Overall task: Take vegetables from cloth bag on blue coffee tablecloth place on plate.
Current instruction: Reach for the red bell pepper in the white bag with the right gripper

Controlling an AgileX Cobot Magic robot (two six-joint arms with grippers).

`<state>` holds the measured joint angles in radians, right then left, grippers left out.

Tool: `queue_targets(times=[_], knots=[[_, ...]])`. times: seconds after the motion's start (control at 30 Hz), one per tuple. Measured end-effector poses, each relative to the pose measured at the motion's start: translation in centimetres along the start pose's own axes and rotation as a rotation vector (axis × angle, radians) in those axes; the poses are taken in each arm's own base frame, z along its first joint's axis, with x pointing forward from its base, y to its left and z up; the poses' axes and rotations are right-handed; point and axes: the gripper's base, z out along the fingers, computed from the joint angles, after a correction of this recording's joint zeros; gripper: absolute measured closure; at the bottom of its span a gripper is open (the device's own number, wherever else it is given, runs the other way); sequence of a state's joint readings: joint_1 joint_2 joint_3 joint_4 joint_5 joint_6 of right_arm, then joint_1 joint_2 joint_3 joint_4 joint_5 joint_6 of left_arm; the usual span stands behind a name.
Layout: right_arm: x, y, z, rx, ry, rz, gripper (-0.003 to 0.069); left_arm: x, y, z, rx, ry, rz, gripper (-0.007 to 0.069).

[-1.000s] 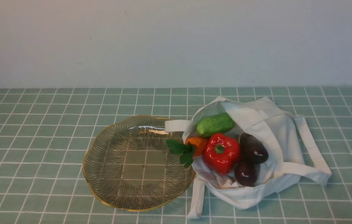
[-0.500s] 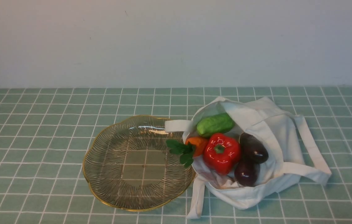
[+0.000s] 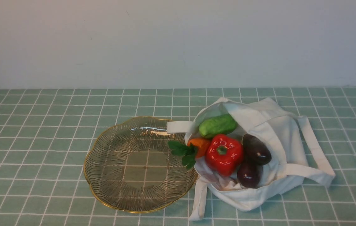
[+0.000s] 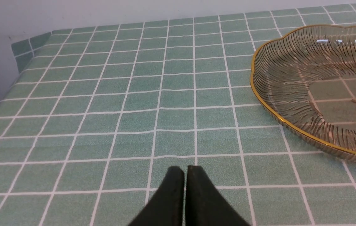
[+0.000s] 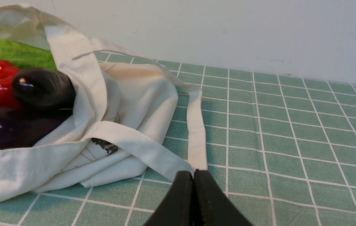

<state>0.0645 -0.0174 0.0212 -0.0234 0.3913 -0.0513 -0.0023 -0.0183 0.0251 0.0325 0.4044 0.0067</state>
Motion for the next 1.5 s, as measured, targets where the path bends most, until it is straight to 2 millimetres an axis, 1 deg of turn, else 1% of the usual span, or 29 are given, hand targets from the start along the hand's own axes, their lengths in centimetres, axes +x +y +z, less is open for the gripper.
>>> queue_targets(times=[0.63,0.67,0.73,0.8,0.83,0.87,0.9,0.93,0.97,1.03,1.17,1.3,1.33,1.37,1.4,1.43,1.47,1.5], knots=[[0.0,0.0,0.0,-0.001,0.0,0.005,0.0676,0.0,0.0,0.0,0.0,0.0,0.002,0.0629],[0.0,0.0,0.0,-0.005,-0.002,0.037,0.0676,0.0,0.0,0.0,0.0,0.0,0.002,0.0629],[-0.2,0.3,0.0,-0.034,-0.022,0.205,0.0676,0.0,0.0,0.0,0.0,0.0,0.002,0.0629],[-0.4,0.6,0.0,-0.079,-0.048,0.453,0.0676,0.0,0.0,0.0,0.0,0.0,0.002,0.0629],[-0.5,0.7,0.0,-0.089,-0.055,0.525,0.0676,0.0,0.0,0.0,0.0,0.0,0.002,0.0629],[-1.0,0.8,0.0,-0.132,-0.094,0.78,0.0676,0.0,0.0,0.0,0.0,0.0,0.002,0.0629],[-1.3,0.8,-0.1,-0.152,-0.113,0.907,0.0676,0.0,0.0,0.0,0.0,0.0,0.002,0.0629],[-1.3,0.8,-0.1,-0.156,-0.116,0.934,0.0676,0.0,0.0,0.0,0.0,0.0,0.002,0.0629],[-1.6,0.7,-0.1,-0.179,-0.135,1.079,0.0676,0.0,0.0,0.0,0.0,0.0,0.002,0.0629],[-1.8,0.7,-0.2,-0.198,-0.148,1.198,0.0676,0.0,0.0,0.0,0.0,0.0,0.002,0.0629],[-1.9,0.6,-0.2,-0.203,-0.157,1.236,0.0676,0.0,0.0,0.0,0.0,0.0,0.002,0.0629],[-2.3,0.7,-0.3,-0.203,-0.171,1.138,0.0676,0.0,0.0,0.0,0.0,0.0,0.002,0.0629],[-4.1,0.5,-1.1,-0.221,-0.225,1.036,0.0676,0.0,0.0,0.0,0.0,0.0,0.002,0.0629],[-4.4,0.5,-1.2,-0.223,-0.236,1.021,0.0676,0.0,0.0,0.0,0.0,0.0,0.002,0.0629],[-7.1,0.2,-2.5,-0.238,-0.323,0.913,0.0676,0.0,0.0,0.0,0.0,0.0,0.002,0.0629],[-7.5,0.2,-2.6,-0.238,-0.333,0.895,0.0676,0.0,0.0,0.0,0.0,0.0,0.002,0.0629],[-10.5,-0.1,-3.9,-0.242,-0.397,0.784,0.0676,0.0,0.0,0.0,0.0,0.0,0.002,0.0629],[-12.3,-0.1,-4.3,-0.242,-0.402,0.712,0.0676,0.0,0.0,0.0,0.0,0.0,0.002,0.0629]])
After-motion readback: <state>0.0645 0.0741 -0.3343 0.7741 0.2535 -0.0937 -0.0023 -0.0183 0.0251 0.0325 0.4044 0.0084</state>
